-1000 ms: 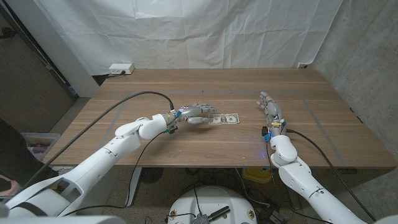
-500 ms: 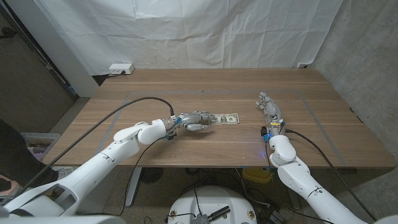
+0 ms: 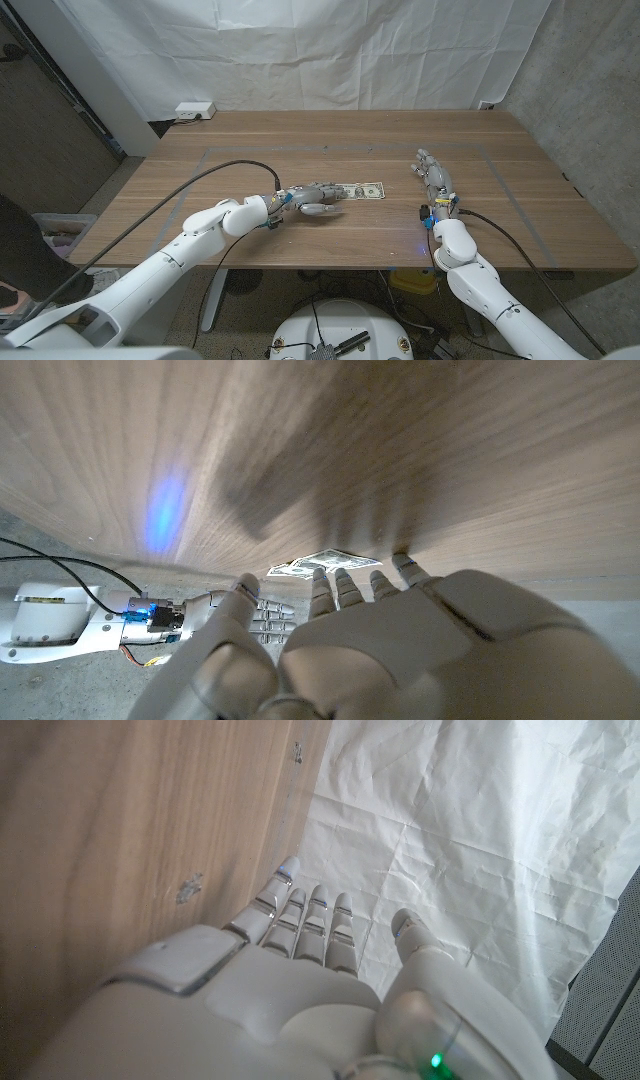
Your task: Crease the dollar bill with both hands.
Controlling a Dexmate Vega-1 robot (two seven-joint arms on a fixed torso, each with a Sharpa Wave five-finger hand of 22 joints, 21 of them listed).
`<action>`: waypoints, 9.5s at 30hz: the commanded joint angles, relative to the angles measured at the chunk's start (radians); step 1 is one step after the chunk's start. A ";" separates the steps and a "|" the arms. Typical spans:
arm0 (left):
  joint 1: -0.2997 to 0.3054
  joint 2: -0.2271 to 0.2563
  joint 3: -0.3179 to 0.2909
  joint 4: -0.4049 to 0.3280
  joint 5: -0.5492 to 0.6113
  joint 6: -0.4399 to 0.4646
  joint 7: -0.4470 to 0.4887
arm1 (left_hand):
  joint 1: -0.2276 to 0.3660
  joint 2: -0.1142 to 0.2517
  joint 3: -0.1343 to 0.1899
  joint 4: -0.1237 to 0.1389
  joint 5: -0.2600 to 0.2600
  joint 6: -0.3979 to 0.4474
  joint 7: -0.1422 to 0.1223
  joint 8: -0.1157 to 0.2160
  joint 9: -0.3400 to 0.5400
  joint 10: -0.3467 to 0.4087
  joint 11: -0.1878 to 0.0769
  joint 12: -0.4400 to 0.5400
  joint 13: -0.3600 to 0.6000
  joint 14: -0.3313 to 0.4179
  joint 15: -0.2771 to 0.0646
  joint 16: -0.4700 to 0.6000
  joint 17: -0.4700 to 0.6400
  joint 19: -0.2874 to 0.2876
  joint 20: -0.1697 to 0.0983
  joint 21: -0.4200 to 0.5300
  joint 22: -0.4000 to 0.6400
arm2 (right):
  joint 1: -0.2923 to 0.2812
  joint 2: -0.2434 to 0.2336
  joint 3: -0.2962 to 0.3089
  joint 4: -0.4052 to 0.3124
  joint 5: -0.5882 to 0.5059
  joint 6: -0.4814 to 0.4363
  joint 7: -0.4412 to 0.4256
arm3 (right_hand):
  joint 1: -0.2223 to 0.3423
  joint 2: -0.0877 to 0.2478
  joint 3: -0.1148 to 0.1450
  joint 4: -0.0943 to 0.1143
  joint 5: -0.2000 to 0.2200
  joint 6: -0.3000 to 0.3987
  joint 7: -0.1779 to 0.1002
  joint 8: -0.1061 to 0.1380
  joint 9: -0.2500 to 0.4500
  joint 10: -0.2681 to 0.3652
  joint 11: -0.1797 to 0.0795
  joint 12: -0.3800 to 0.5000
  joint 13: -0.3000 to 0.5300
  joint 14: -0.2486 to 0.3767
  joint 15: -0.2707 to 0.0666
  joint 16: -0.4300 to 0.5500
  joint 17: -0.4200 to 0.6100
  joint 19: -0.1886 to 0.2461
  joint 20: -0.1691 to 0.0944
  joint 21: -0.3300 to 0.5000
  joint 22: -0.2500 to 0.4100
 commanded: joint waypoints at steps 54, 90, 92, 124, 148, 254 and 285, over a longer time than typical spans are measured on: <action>-0.045 -0.011 0.062 -0.009 0.130 0.063 -0.059 | -0.040 -0.056 -0.106 0.084 0.044 0.265 0.038 0.030 0.002 0.265 -0.002 0.052 0.001 0.106 -0.053 0.018 -0.006 -0.172 -0.013 -0.012 0.010 | 0.262 -0.214 -0.233 -0.515 -0.219 -1.409 0.056 | 0.030 0.016 0.052 0.015 -0.002 0.162 0.087 -0.011 0.006 0.163 0.071 -0.003 0.010 0.138 0.084 0.016 0.032 0.129 0.100 -0.022 0.013; -0.049 -0.015 0.065 -0.008 0.139 0.076 -0.066 | -0.037 -0.051 -0.117 0.089 0.050 0.257 0.036 0.017 0.003 0.254 -0.003 0.038 0.002 0.106 -0.062 0.011 -0.006 -0.175 -0.016 -0.019 0.010 | 0.087 -0.099 -0.036 -0.391 -0.085 -0.863 0.020 | 0.476 -0.017 0.085 -0.105 -0.009 0.186 0.018 -0.011 0.018 0.215 -0.008 0.008 0.017 0.267 0.021 0.055 0.072 0.334 0.064 0.066 0.019; -0.049 -0.015 0.065 -0.007 0.137 0.075 -0.066 | -0.037 -0.051 -0.117 0.089 0.050 0.256 0.037 0.017 0.003 0.254 -0.002 0.037 0.002 0.106 -0.063 0.011 -0.006 -0.175 -0.016 -0.019 0.010 | 0.093 -0.105 -0.049 -0.398 -0.102 -0.878 0.004 | 0.480 -0.032 0.071 -0.105 -0.012 0.187 0.023 -0.010 0.019 0.212 0.001 0.006 0.017 0.252 0.028 0.048 0.069 0.322 0.088 0.058 0.015; -0.093 -0.035 0.083 0.053 0.127 0.048 -0.062 | -0.034 -0.047 -0.124 0.090 0.054 0.254 0.035 0.014 0.003 0.255 -0.003 0.032 0.002 0.108 -0.066 0.008 -0.006 -0.172 -0.018 -0.022 0.010 | 0.238 -0.143 -0.218 -0.464 -0.285 -1.164 -0.008 | 0.571 -0.029 0.003 -0.093 -0.012 0.251 0.034 -0.001 0.022 0.250 0.017 0.011 0.021 0.292 0.006 0.060 0.061 0.345 0.041 0.039 0.008; -0.110 -0.044 0.093 0.082 0.114 0.038 -0.069 | -0.032 -0.045 -0.130 0.089 0.057 0.258 0.030 0.014 0.003 0.259 -0.003 0.030 0.002 0.110 -0.069 0.008 -0.007 -0.170 -0.018 -0.025 0.010 | 0.263 -0.104 -0.240 -0.345 -0.319 -1.048 -0.021 | 0.658 -0.022 -0.032 -0.087 -0.012 0.238 0.019 -0.012 0.025 0.208 0.000 -0.002 0.025 0.131 -0.048 -0.013 0.047 0.244 -0.024 -0.030 0.005; -0.134 -0.055 0.101 0.114 0.107 0.030 -0.056 | -0.026 -0.036 -0.149 0.087 0.067 0.251 0.034 0.011 0.003 0.253 -0.001 0.019 0.003 0.113 -0.070 0.005 -0.007 -0.163 -0.018 -0.037 0.010 | 0.287 -0.091 -0.271 -0.370 -0.395 -1.180 -0.010 | 0.569 0.011 -0.100 -0.009 -0.007 0.201 0.021 -0.015 0.015 0.217 0.010 0.007 0.021 0.595 -0.054 0.199 0.160 0.610 0.059 0.089 0.042; -0.136 -0.056 0.100 0.119 0.110 0.030 -0.048 | -0.025 -0.031 -0.154 0.086 0.068 0.250 0.032 0.011 0.003 0.256 -0.002 0.019 0.003 0.114 -0.070 0.005 -0.007 -0.162 -0.018 -0.041 0.010 | 0.243 -0.070 -0.202 -0.375 -0.321 -1.121 -0.017 | 0.514 0.001 -0.009 0.001 0.009 0.181 0.039 -0.029 0.016 0.218 0.013 -0.005 0.019 0.744 -0.075 0.118 0.152 0.818 -0.076 0.306 0.039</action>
